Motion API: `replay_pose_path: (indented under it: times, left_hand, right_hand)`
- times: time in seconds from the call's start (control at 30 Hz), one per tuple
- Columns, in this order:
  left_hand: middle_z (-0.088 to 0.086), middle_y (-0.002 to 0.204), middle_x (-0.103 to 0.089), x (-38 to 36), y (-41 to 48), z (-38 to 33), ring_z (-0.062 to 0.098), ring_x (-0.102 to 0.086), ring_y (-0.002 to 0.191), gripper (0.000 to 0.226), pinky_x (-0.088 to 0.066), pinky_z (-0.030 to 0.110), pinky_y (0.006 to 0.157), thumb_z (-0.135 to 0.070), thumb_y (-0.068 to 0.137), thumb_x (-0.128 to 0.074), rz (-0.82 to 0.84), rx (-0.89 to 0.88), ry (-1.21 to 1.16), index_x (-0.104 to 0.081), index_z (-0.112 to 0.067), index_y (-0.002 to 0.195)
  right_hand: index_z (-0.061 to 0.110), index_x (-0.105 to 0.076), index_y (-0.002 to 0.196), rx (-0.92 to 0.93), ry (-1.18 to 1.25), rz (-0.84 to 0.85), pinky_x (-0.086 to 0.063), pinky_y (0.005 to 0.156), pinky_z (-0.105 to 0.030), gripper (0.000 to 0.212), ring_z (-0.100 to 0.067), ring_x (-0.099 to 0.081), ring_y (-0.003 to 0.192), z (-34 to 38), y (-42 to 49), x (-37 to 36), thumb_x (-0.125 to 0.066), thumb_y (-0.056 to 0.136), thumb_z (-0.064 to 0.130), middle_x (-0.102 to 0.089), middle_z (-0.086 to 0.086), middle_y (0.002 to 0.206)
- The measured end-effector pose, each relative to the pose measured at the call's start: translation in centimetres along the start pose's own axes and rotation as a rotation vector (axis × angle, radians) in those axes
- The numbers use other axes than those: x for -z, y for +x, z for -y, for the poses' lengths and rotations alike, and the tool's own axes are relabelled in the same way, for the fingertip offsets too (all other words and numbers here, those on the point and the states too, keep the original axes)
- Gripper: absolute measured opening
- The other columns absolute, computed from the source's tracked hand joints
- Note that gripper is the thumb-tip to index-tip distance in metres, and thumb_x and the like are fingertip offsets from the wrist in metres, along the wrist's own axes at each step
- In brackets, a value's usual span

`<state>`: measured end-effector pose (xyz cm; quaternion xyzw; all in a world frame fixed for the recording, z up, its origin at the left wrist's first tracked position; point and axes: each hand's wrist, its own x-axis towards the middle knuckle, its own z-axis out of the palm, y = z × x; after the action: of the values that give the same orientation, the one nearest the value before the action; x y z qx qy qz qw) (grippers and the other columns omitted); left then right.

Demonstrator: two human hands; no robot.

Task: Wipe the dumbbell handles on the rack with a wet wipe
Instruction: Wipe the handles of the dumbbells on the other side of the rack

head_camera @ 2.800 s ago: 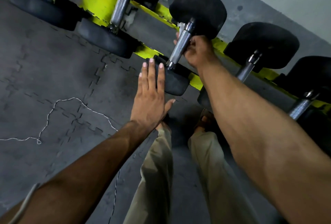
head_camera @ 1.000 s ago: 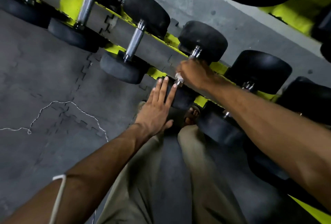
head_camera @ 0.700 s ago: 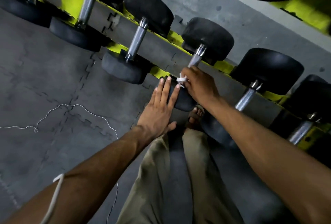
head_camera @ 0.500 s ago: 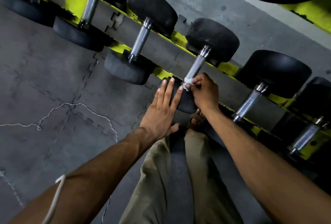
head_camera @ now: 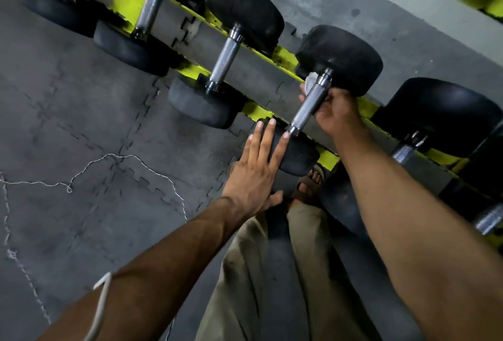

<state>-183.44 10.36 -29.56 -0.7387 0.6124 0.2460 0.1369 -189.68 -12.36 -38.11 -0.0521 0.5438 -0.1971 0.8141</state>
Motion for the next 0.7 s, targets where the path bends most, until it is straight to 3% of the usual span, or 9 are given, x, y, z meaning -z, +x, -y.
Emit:
replay_pose_path:
  times: [0.1, 0.23, 0.37, 0.5, 0.57, 0.7]
  left_hand:
    - [0.030, 0.167, 0.025, -0.1, -0.1, -0.2, 0.048, 0.018, 0.157, 0.139, -0.015, 0.057, 0.128, -0.072, 0.077, -0.069, -0.001, 0.006, 0.004, 0.017, -0.006, 0.164]
    - [0.030, 0.167, 0.025, 0.0, -0.2, -0.3, 0.049, 0.018, 0.156, 0.138, -0.014, 0.057, 0.128, -0.072, 0.077, -0.068, 0.003, 0.018, -0.005, 0.016, -0.006, 0.164]
    - [0.031, 0.166, 0.026, 0.3, 0.1, 0.0, 0.050, 0.017, 0.156, 0.140, -0.014, 0.057, 0.128, -0.074, 0.076, -0.069, 0.001, -0.007, 0.014, 0.016, -0.006, 0.164]
    - [0.031, 0.166, 0.027, 0.2, -0.1, 0.2, 0.050, 0.016, 0.156, 0.141, -0.014, 0.058, 0.128, -0.074, 0.077, -0.069, 0.013, -0.016, 0.011, 0.018, -0.006, 0.163]
    - [0.031, 0.166, 0.027, 0.1, -0.2, 0.3, 0.050, 0.016, 0.156, 0.141, -0.014, 0.059, 0.128, -0.074, 0.077, -0.069, 0.016, -0.028, 0.013, 0.019, -0.006, 0.163]
    - [0.029, 0.167, 0.025, 0.2, 0.0, 0.6, 0.050, 0.015, 0.157, 0.143, -0.015, 0.058, 0.128, -0.074, 0.075, -0.072, 0.008, -0.032, -0.010, 0.018, -0.007, 0.164]
  right_hand:
    - [0.005, -0.064, 0.117, 0.164, -0.186, -0.143, -0.060, 0.071, -0.036, 0.023, -0.029, -0.073, 0.094, -2.4, -2.0, 1.4, -0.050, 0.100, 0.008, -0.071, -0.017, 0.110]
    - [0.010, -0.069, 0.096, 0.351, -0.659, -0.191, -0.055, 0.062, -0.023, 0.008, -0.019, -0.067, 0.079, -5.4, -5.7, 3.3, -0.064, 0.093, 0.005, -0.070, -0.006, 0.086]
    - [0.011, -0.066, 0.087, 0.753, -1.116, -0.311, -0.042, 0.066, -0.021, 0.009, -0.010, -0.057, 0.074, -4.3, -6.5, 2.9, -0.070, 0.089, 0.019, -0.066, 0.002, 0.084]
    - [0.011, -0.057, 0.094, 1.016, -1.489, -0.162, -0.035, 0.066, -0.034, 0.009, -0.028, -0.056, 0.085, -4.3, -6.3, 2.6, -0.060, 0.094, 0.019, -0.063, -0.010, 0.094]
    - [0.012, -0.059, 0.107, 1.099, -1.686, -0.051, -0.041, 0.069, -0.040, 0.014, -0.034, -0.057, 0.097, -3.6, -6.2, 3.0, -0.057, 0.097, 0.020, -0.060, -0.012, 0.110]
    - [0.016, -0.057, 0.126, 1.172, -1.852, 0.046, -0.054, 0.069, -0.042, 0.032, -0.036, -0.059, 0.108, -1.4, -5.8, 2.4, -0.057, 0.094, 0.013, -0.050, -0.009, 0.131]
